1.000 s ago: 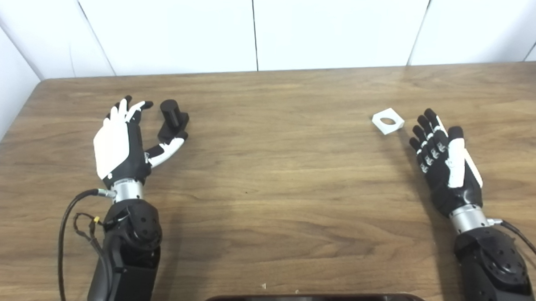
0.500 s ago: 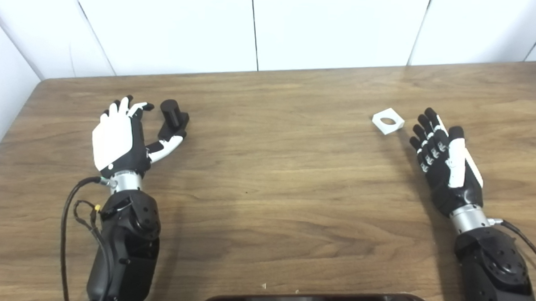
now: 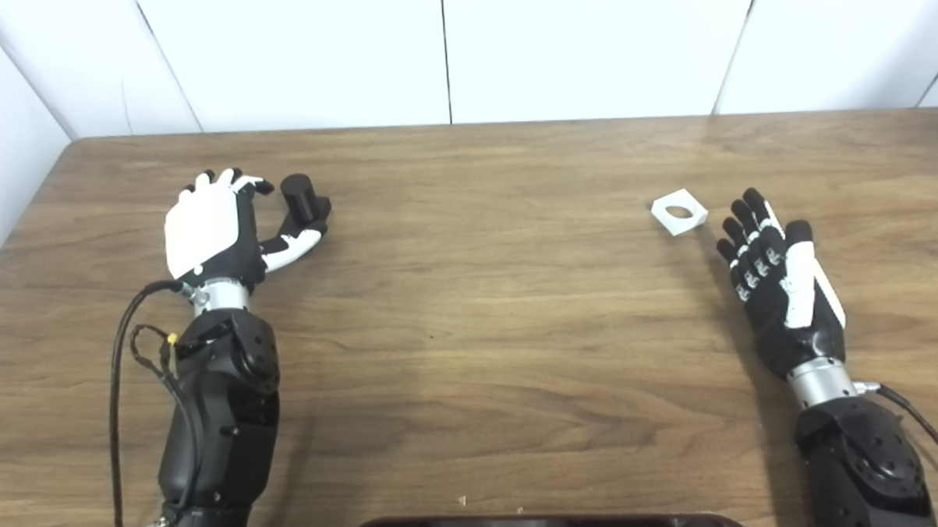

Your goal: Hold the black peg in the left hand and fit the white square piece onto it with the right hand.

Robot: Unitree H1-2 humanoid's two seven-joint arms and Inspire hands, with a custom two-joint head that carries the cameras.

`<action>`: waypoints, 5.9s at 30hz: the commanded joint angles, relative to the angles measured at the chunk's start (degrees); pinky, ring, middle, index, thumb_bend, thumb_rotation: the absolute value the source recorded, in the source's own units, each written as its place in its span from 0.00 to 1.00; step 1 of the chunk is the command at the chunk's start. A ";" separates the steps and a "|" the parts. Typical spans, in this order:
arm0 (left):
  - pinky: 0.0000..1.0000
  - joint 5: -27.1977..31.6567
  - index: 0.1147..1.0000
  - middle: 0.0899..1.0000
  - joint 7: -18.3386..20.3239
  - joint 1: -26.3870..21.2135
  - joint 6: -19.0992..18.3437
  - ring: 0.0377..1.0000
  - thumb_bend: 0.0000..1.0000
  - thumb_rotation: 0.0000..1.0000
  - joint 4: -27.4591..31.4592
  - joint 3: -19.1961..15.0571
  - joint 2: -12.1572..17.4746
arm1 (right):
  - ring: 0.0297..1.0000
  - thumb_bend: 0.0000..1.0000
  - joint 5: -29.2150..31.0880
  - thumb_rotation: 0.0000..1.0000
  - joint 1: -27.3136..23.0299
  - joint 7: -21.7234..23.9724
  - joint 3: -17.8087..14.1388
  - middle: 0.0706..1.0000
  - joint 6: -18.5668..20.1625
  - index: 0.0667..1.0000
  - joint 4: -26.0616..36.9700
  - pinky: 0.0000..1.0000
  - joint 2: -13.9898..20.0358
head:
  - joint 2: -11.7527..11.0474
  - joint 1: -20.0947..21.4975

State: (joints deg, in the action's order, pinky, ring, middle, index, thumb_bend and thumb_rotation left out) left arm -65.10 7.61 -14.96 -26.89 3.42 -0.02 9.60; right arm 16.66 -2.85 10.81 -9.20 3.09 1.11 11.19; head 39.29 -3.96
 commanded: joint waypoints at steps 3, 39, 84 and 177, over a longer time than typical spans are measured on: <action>1.00 -1.88 0.72 0.93 -0.43 -4.10 -0.01 1.00 0.72 0.52 -1.60 -0.16 0.99 | 1.00 0.71 0.53 1.00 2.02 1.04 0.26 1.00 -2.78 1.00 -4.08 1.00 -0.99 | -0.03 -0.03; 1.00 -4.79 0.70 0.91 -2.26 -6.97 -0.02 0.99 0.76 0.51 -11.65 2.60 2.81 | 1.00 0.71 0.96 1.00 3.00 1.59 -0.02 1.00 -3.32 1.00 -3.66 1.00 -0.38 | 0.47 -0.25; 1.00 -5.55 0.71 0.92 -3.12 -9.38 -0.02 1.00 0.74 0.48 -17.35 4.07 2.96 | 1.00 0.71 0.66 1.00 3.61 1.23 -0.05 1.00 -3.29 1.00 -2.87 1.00 -0.53 | 0.62 0.62; 1.00 6.15 0.42 0.88 -1.00 -0.81 0.19 0.99 0.51 0.07 -0.46 10.85 1.36 | 1.00 0.72 0.33 1.00 3.72 -0.67 0.44 1.00 0.79 1.00 1.49 1.00 -1.21 | 2.46 1.84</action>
State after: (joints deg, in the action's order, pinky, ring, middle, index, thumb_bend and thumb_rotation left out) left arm -58.15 6.00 -15.43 -26.46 1.08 10.14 10.36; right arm 16.48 -1.08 10.23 -9.30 3.67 3.29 11.39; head 41.66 -2.11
